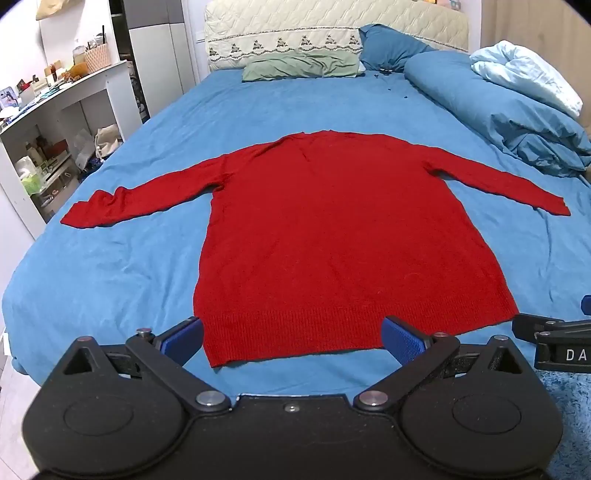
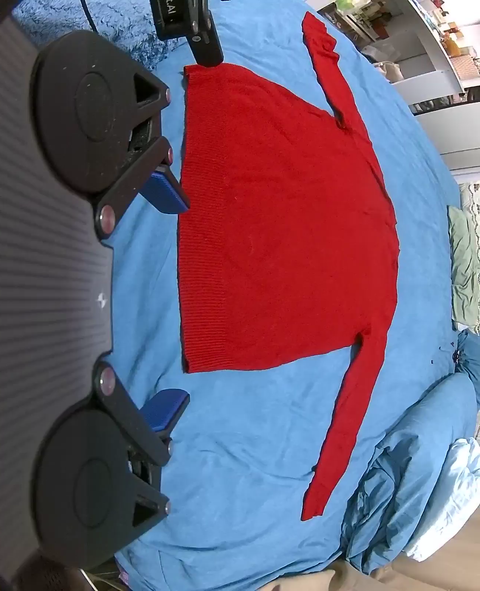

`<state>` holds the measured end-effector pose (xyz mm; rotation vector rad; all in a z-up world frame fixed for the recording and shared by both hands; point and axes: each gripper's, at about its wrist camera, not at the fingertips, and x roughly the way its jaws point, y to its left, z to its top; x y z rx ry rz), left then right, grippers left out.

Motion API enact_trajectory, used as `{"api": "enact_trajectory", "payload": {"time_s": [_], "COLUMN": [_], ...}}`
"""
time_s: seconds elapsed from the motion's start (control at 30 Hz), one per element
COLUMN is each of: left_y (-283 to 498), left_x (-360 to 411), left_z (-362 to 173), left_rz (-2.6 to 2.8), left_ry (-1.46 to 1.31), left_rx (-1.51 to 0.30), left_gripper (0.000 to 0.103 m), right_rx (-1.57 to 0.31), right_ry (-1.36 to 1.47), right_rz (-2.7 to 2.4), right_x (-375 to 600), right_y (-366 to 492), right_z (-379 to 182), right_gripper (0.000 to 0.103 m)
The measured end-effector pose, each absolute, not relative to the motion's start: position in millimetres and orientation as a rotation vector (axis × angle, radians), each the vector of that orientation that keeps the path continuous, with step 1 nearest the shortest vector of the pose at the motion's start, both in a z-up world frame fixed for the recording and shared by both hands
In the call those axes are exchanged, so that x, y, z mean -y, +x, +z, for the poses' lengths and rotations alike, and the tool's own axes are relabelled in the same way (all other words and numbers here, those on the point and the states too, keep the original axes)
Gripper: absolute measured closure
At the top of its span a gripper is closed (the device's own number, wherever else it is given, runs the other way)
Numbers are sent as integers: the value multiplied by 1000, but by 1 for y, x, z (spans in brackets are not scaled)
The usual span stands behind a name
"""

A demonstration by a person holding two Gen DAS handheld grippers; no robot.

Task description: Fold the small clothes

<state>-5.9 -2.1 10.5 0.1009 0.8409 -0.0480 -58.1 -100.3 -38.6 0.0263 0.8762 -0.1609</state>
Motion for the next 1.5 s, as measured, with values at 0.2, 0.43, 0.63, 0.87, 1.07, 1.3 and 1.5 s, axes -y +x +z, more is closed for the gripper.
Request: {"api": "enact_trajectory", "payload": {"time_s": [0.2,0.43,0.63,0.87,1.07,1.3,1.5], "left_y": [-6,-7,-6,-6,-7,-7,-8], "left_x": [3,4,4,3,3,3,2], "left_z": [11,11,10,9,9,8,7], "left_rz": [-46,-50,-49,-48,-49,-48,-47], "left_ry": [100,99,92,90,86,85,85], "left_rx": [-841,-845,-846,-851,-851,-850,-851], "left_gripper": [0,0,0,0,0,0,0], "right_rx": [-876,-876,-877,-875,-874,-874,-875], "right_ry": [24,27,29,25,25,25,26], "right_rz": [-163,-164,-163,-165,-165,-163,-163], "right_x": [99,96,96,97,97,96,96], "right_y": [-59,-58,-58,-58,-58,-59,-58], "right_z": [-36,-31,-31,-31,-32,-31,-31], "right_gripper": [0,0,0,0,0,0,0]}}
